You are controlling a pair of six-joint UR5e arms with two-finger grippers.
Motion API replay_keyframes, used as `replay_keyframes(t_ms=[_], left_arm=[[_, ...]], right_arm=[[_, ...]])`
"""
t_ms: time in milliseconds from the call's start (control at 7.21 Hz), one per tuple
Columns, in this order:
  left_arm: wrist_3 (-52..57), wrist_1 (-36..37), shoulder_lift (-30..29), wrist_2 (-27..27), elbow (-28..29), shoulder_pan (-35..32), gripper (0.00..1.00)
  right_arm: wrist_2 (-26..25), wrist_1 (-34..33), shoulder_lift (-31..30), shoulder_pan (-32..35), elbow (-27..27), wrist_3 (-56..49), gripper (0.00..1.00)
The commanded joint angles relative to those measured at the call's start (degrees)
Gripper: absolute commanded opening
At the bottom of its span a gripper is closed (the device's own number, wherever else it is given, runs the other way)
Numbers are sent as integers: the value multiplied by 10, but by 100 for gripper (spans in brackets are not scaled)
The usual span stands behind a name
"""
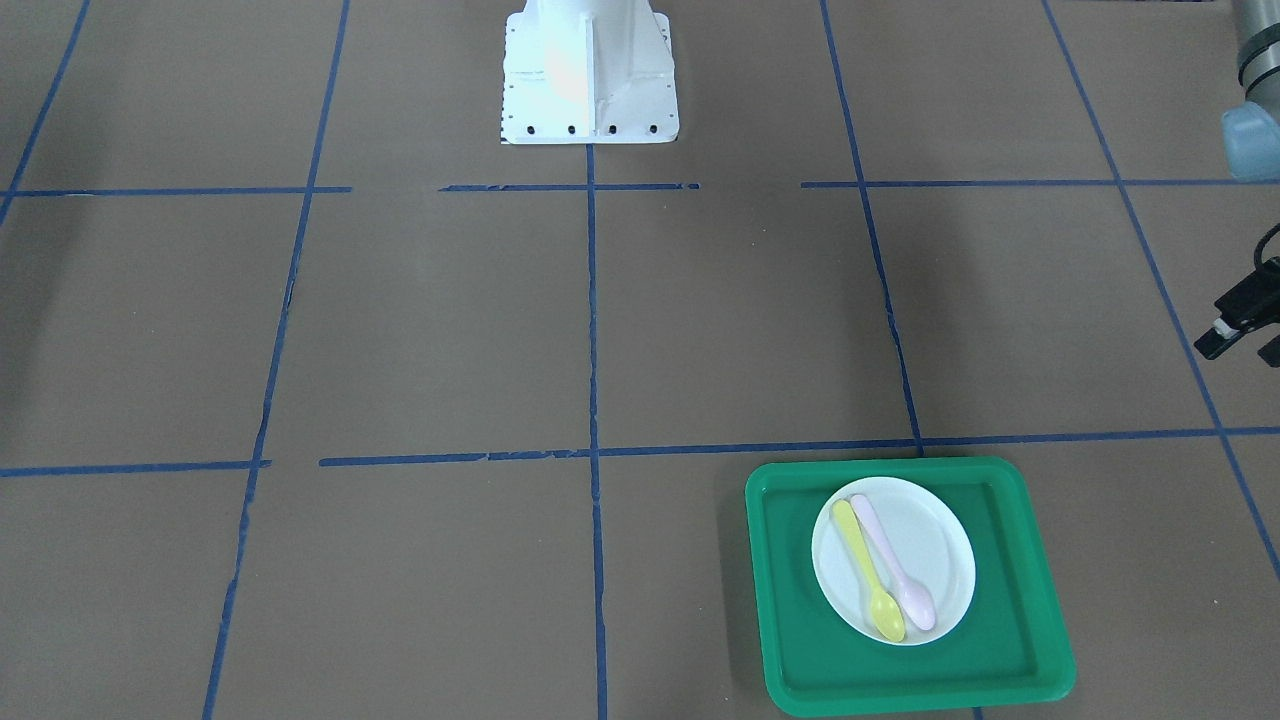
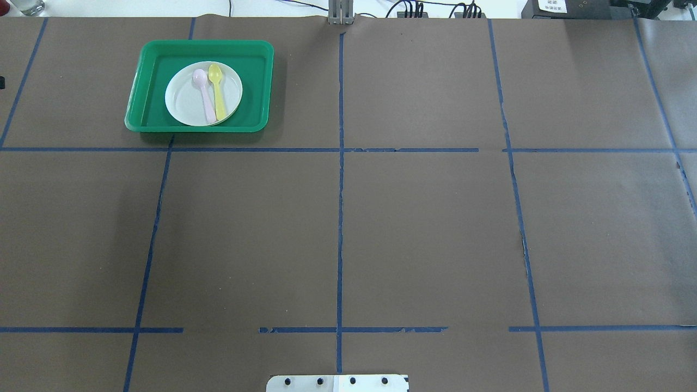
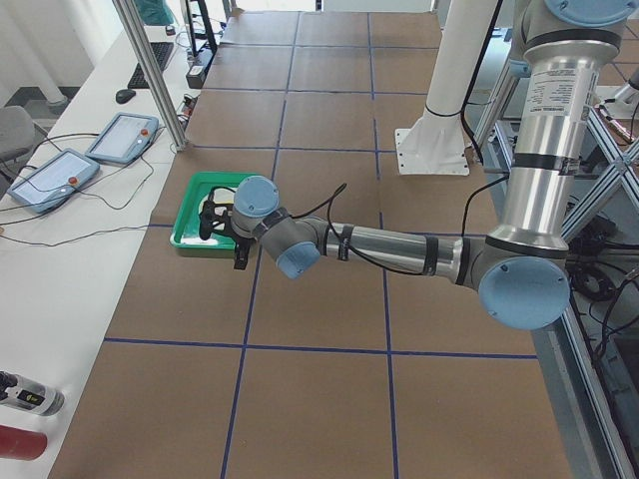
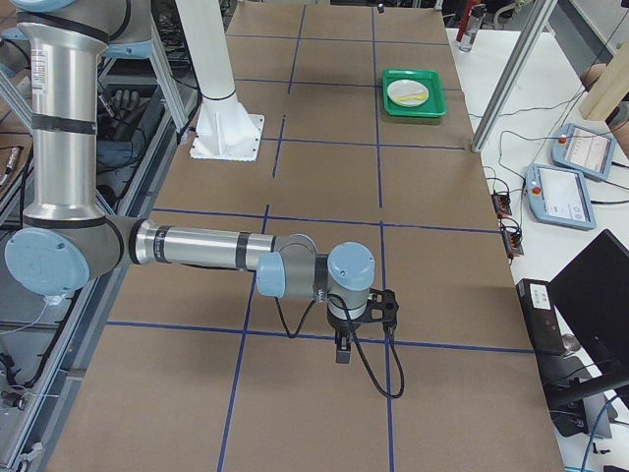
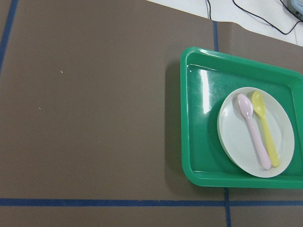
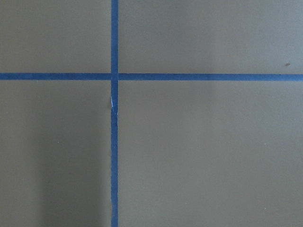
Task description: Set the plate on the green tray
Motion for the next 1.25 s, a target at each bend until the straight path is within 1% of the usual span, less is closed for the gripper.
replay_keyframes(t_ms=[0, 139, 277, 416, 554, 693, 832, 970, 1109], left_arm=[[247, 207, 2, 72, -56, -53, 100], [335, 242, 10, 75, -48, -59, 100], [383, 242, 56, 71, -48, -81, 100], [385, 240, 89, 66, -42, -86, 100], [386, 236, 117, 52, -21, -87, 100], [385, 244, 121, 30, -17, -87, 100], [379, 247, 122, 23, 2, -86, 100], [379, 254, 122, -16, 18, -87, 100], [379, 293, 117, -34, 15, -87, 100]], right_arm=[[0, 1, 0, 0, 0, 0, 100], [0, 1, 0, 0, 0, 0, 100], [-1, 1, 0, 0, 0, 0, 100], [0, 1, 0, 0, 0, 0, 100], [0, 1, 0, 0, -1, 0, 100], [0, 0, 0, 0, -1, 0, 100], [0, 1, 0, 0, 0, 0, 100], [0, 0, 0, 0, 0, 0, 100], [0, 0, 0, 0, 0, 0, 100]])
